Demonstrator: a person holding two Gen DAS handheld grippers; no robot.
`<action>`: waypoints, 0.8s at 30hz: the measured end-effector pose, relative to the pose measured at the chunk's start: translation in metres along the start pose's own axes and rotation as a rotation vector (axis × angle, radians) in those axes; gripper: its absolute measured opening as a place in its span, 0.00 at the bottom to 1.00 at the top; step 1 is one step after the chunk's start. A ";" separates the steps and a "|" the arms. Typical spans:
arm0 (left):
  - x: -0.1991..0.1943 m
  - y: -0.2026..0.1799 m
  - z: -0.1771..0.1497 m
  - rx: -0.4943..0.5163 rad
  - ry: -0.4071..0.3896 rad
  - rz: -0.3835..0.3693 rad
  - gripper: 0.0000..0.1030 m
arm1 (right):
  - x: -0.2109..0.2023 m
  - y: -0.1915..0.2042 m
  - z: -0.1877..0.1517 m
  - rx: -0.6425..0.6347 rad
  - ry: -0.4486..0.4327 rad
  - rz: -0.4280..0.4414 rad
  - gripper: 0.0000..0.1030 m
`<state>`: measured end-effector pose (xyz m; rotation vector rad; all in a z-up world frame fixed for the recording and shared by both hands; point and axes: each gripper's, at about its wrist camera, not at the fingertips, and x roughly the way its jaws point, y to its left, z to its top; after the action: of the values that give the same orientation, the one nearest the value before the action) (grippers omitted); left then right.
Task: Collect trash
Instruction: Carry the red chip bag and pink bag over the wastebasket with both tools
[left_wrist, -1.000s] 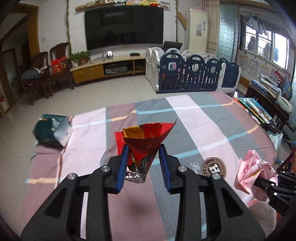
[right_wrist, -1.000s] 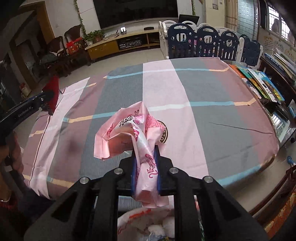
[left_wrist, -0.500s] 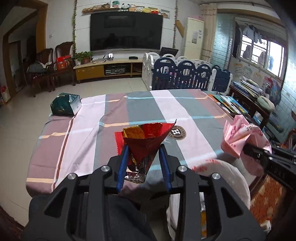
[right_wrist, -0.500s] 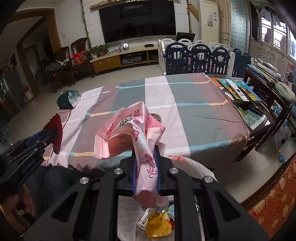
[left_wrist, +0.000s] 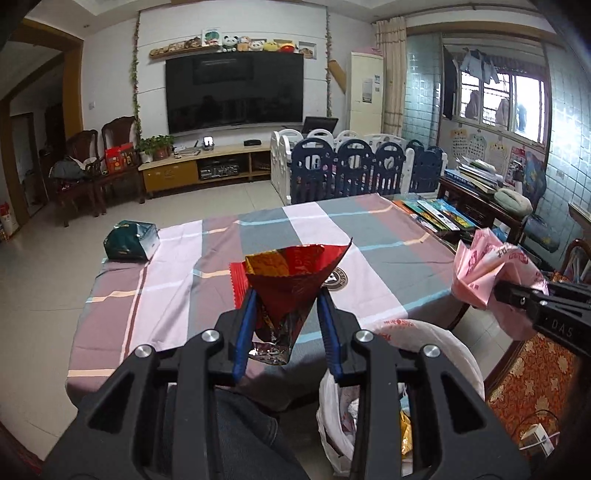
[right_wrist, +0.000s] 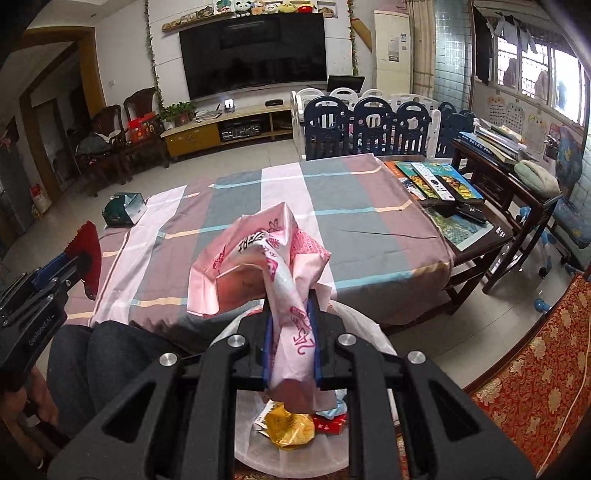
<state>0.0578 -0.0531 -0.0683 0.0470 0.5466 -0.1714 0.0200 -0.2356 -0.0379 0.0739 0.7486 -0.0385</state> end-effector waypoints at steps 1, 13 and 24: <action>0.002 -0.003 -0.002 0.008 0.009 -0.007 0.33 | -0.002 -0.003 -0.001 -0.002 -0.002 -0.007 0.17; 0.010 -0.035 -0.007 0.065 0.054 -0.036 0.33 | -0.011 -0.036 -0.023 0.062 -0.001 0.006 0.17; 0.037 -0.092 -0.013 0.137 0.107 -0.150 0.33 | -0.021 -0.075 -0.034 0.145 -0.016 -0.006 0.17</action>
<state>0.0662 -0.1477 -0.0982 0.1495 0.6452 -0.3540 -0.0234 -0.3079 -0.0525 0.2091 0.7292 -0.0994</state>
